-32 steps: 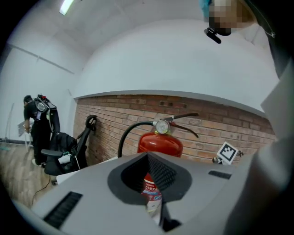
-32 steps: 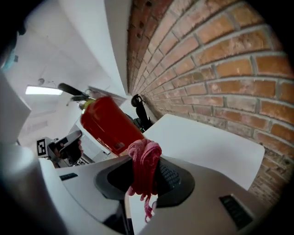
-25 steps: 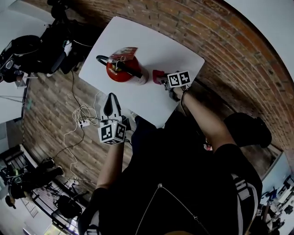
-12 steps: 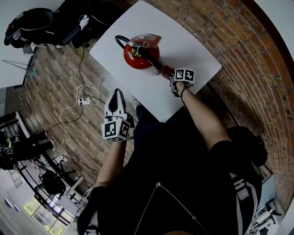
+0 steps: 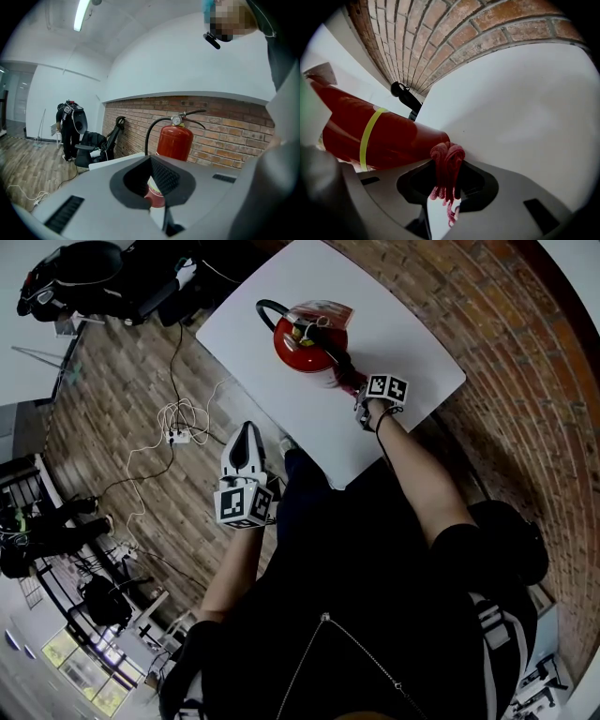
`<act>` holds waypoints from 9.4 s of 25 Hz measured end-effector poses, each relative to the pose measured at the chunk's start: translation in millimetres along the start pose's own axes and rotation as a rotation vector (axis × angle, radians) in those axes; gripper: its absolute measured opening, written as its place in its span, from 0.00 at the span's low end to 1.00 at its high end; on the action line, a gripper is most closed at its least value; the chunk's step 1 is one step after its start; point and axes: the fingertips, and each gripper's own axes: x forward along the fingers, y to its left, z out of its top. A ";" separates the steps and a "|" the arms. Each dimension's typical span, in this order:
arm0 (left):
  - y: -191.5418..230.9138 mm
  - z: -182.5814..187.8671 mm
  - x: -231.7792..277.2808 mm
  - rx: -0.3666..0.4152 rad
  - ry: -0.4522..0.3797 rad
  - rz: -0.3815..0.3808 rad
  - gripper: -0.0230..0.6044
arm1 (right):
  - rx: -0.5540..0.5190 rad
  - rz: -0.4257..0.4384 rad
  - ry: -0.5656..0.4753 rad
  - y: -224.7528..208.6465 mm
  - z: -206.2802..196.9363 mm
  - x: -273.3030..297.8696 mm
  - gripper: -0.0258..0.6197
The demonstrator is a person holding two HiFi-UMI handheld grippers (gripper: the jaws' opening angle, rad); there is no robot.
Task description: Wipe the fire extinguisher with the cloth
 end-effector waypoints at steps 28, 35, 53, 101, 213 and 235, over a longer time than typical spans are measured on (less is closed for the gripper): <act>-8.5 20.6 8.8 0.022 -0.036 -0.059 0.05 | 0.021 0.168 -0.031 53.2 13.6 -49.5 0.23; -11.0 27.5 13.4 0.027 -0.050 -0.072 0.05 | 0.020 0.190 -0.035 65.6 15.7 -61.4 0.23; -28.1 41.5 30.0 0.059 -0.058 -0.119 0.05 | 0.016 0.217 -0.051 92.3 21.8 -86.9 0.23; -53.4 64.9 60.7 0.160 -0.047 -0.163 0.05 | 0.015 0.456 -0.117 219.9 51.6 -208.5 0.23; 14.6 27.0 65.3 0.160 0.070 -0.383 0.05 | 0.451 0.135 -0.445 95.8 -31.2 -72.0 0.23; -8.4 26.9 73.7 0.156 0.061 -0.416 0.05 | 0.411 0.256 -0.460 152.7 -19.8 -122.3 0.23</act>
